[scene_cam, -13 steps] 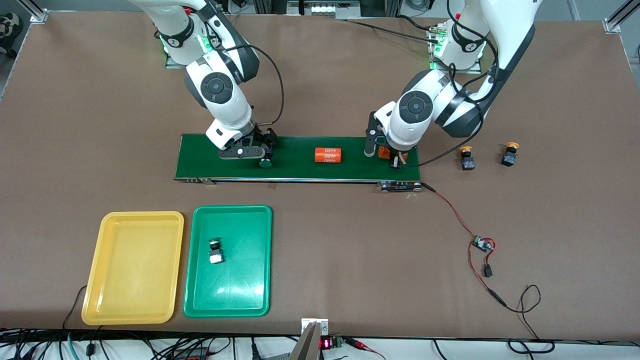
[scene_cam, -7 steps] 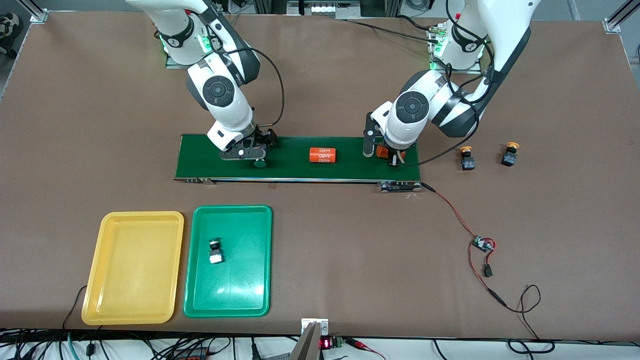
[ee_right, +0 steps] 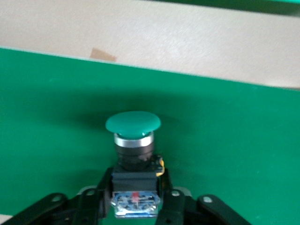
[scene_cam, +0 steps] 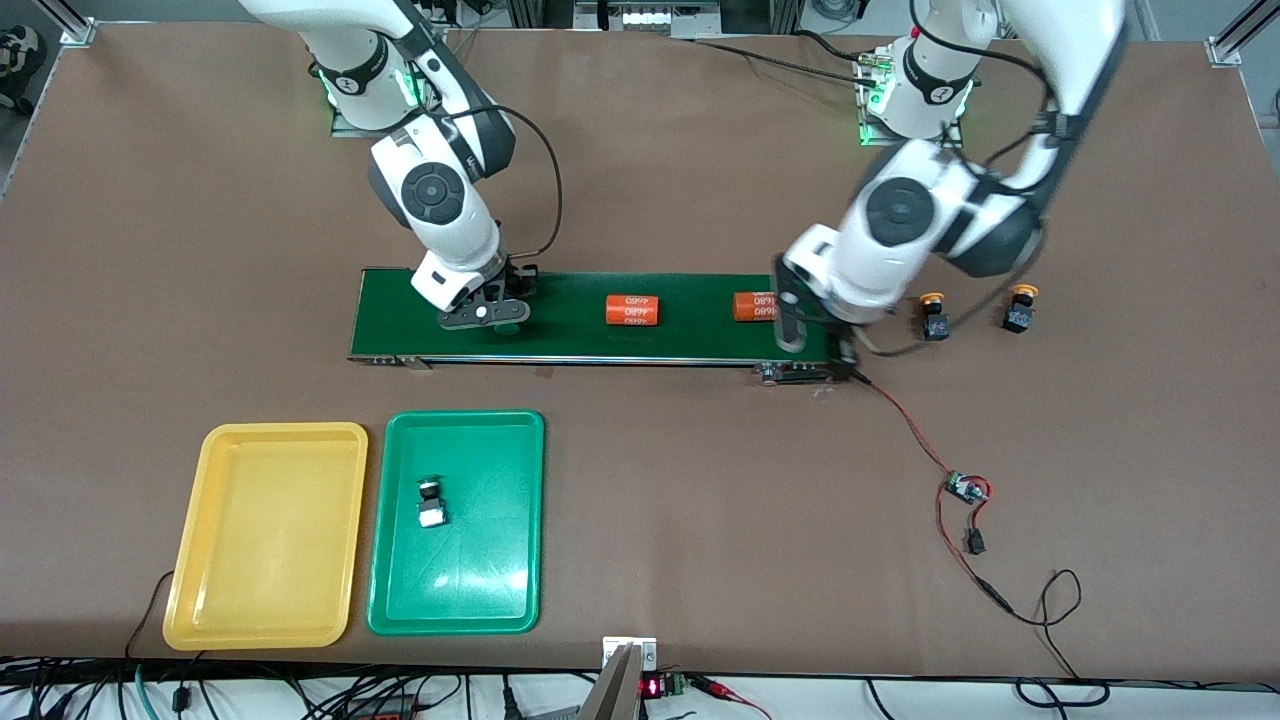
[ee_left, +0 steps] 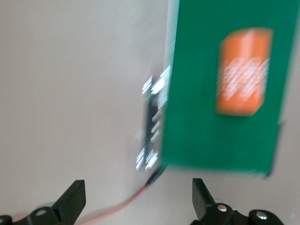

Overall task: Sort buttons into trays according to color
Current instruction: 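Grasp the green button with the right gripper while the left gripper places the cylinder, then carry the button to the green tray while the left gripper grasps another button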

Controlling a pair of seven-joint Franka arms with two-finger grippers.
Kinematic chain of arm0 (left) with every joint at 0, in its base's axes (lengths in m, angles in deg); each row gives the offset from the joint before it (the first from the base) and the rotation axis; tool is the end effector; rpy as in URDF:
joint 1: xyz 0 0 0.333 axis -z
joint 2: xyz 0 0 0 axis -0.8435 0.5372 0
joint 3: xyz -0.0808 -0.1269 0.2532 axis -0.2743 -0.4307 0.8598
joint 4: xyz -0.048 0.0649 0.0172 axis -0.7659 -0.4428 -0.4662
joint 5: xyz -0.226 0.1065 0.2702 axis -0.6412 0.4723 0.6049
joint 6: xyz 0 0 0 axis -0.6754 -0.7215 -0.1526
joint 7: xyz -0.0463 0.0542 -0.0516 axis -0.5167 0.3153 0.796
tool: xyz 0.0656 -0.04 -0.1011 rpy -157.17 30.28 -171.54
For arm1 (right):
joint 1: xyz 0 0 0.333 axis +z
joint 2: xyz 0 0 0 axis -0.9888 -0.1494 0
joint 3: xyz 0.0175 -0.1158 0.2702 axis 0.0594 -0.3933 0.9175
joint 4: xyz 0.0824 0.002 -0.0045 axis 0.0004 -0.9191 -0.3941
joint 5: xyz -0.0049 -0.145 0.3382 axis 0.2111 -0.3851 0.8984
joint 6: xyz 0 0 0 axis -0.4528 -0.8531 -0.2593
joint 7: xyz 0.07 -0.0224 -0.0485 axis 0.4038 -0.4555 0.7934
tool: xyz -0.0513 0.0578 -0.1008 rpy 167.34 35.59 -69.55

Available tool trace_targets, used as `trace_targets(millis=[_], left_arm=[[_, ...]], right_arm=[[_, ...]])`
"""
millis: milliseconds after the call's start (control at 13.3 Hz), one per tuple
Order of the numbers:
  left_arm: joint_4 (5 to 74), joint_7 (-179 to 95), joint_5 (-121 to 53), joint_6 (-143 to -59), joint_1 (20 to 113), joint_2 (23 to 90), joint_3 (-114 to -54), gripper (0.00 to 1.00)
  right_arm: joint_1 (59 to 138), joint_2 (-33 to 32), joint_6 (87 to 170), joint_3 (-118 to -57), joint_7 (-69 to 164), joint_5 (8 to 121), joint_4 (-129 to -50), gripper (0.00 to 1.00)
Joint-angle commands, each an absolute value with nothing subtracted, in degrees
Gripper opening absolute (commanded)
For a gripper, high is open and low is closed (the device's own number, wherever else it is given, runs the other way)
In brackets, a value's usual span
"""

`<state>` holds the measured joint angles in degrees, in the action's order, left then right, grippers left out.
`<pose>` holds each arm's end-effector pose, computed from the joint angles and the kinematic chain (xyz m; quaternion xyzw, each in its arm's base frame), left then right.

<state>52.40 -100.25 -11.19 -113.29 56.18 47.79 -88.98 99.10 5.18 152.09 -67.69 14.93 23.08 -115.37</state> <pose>0.5455 -0.1998 0.3079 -0.7579 0.6514 0.0008 0.0358 0.4536 0.2855 0.2260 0.9973 0.0674 -0.0286 0.0002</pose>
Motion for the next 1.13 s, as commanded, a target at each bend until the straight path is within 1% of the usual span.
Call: trace_targets(millis=[0,150,226,376,451,527,752,978,1053], left_arm=[[52.6,-99.3,-13.5,-112.8,54.5,46.6,-81.8,1.00],[53.1,-95.7,-20.3,-112.5,54.3,47.1,-76.6,1.00],[53.6,-93.1,-21.5,-112.4,54.2,47.1,-74.7,1.00],[55.0,-81.3,-21.9,-110.5,53.1,47.2,-73.0,1.00],[56.0,-74.9,-22.1,-109.8,53.0,47.1,-72.4,1.00],[57.0,-69.3,-22.2,-109.1,52.9,46.9,-72.2,1.00],[60.4,-56.5,-22.9,-109.2,52.0,46.9,-72.2,1.00],[63.9,-52.3,-30.2,-110.2,51.1,47.8,-72.1,1.00],[65.3,-52.2,-30.8,-111.9,51.1,47.9,-72.1,1.00]], right_arm=[[98.3,5.3,152.1,-68.6,17.4,22.3,-114.4,0.01],[97.7,5.8,151.1,-70.3,19.5,22.2,-111.8,0.01],[97.5,5.8,148.8,-71.8,21.0,22.2,-109.1,0.01],[95.8,5.1,142.3,-74.7,28.3,22.3,-101.9,0.01],[94.8,4.1,140.3,-76.0,32.3,22.3,-99.3,0.02],[93.7,3.2,140.1,-77.2,35.3,22.3,-97.1,0.02],[92.0,-2.5,140.1,-77.7,37.1,22.6,-89.9,0.02],[92.0,-10.1,140.4,-77.8,36.8,22.8,-81.0,0.03],[92.1,-12.5,140.6,-77.8,36.7,22.9,-78.1,0.03]])
